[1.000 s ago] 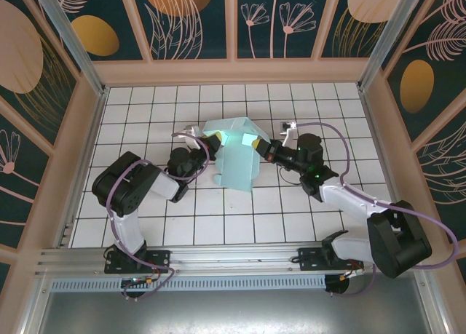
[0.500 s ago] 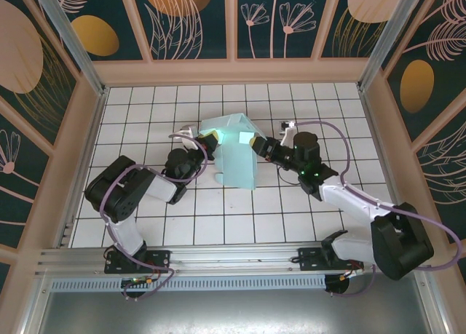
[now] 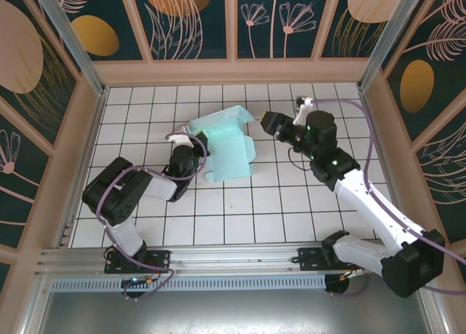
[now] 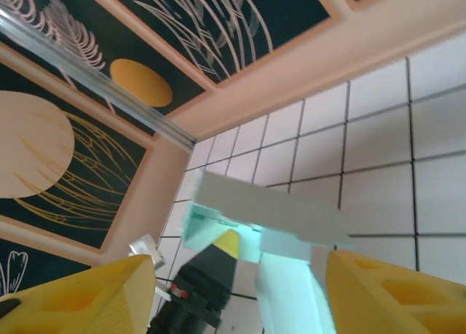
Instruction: Fold the paper box
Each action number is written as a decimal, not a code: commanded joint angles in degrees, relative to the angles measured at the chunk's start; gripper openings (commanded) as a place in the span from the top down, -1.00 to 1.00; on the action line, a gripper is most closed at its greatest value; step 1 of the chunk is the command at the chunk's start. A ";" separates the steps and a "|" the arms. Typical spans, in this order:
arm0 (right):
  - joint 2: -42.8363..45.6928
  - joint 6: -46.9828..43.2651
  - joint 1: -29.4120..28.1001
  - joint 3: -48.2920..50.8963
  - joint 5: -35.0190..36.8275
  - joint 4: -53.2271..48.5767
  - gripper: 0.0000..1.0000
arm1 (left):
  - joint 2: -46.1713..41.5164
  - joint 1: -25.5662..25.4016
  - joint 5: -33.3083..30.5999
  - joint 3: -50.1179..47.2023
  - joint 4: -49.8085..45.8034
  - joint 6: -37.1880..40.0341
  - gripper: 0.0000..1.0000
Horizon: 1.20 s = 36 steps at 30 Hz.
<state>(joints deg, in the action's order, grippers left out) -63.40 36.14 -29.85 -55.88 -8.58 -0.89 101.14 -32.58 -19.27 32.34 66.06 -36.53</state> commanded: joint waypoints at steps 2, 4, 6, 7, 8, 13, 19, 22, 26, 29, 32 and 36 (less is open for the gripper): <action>-7.27 -5.88 -5.92 -12.93 7.07 -11.81 -0.26 | -1.44 0.06 -6.62 0.44 1.70 6.38 1.00; -11.52 -7.54 -8.97 -18.88 11.47 -15.52 -0.25 | -1.90 0.06 -8.20 0.75 0.82 8.14 1.00; -15.66 -8.95 -11.42 -23.64 14.36 -17.72 -0.23 | -2.32 0.07 -9.07 0.88 0.26 9.37 1.00; -17.93 -8.99 -12.31 -25.90 14.97 -18.57 -0.19 | -2.53 0.10 -9.28 0.88 0.14 9.76 1.00; -20.19 -8.91 -12.89 -27.91 15.17 -19.32 -0.13 | -2.56 0.10 -9.46 0.80 -0.12 9.81 1.00; -28.99 -6.73 -14.10 -35.07 16.26 -23.73 0.04 | -2.60 0.10 -9.40 0.67 -1.35 9.90 1.00; -33.57 -4.39 -13.49 -36.49 12.12 -23.07 0.11 | -4.36 0.07 -9.39 1.67 -4.77 9.13 1.00; -35.16 -3.21 -13.15 -36.58 10.08 -22.71 0.22 | -4.54 0.06 -9.17 1.64 -4.74 8.78 1.00; -36.10 -2.40 -13.04 -36.58 9.72 -21.51 0.40 | -4.26 0.14 -8.93 1.76 -4.72 9.36 1.00; -36.43 -2.04 -12.95 -36.68 8.06 -20.96 0.63 | -4.16 0.09 -8.92 1.76 -4.97 9.46 1.00; -36.37 -1.73 -12.80 -36.50 7.50 -20.61 0.85 | -3.98 0.10 -9.06 1.65 -4.95 9.42 1.00; -36.17 -1.25 -12.69 -36.06 7.18 -20.17 0.50 | -3.82 0.07 -8.96 1.59 -4.97 9.12 1.00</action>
<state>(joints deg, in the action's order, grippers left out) -99.07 34.15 -42.81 -90.30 -0.45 -22.50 98.13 -32.58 -27.70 32.69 60.58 -27.86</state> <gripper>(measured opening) 0.225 0.056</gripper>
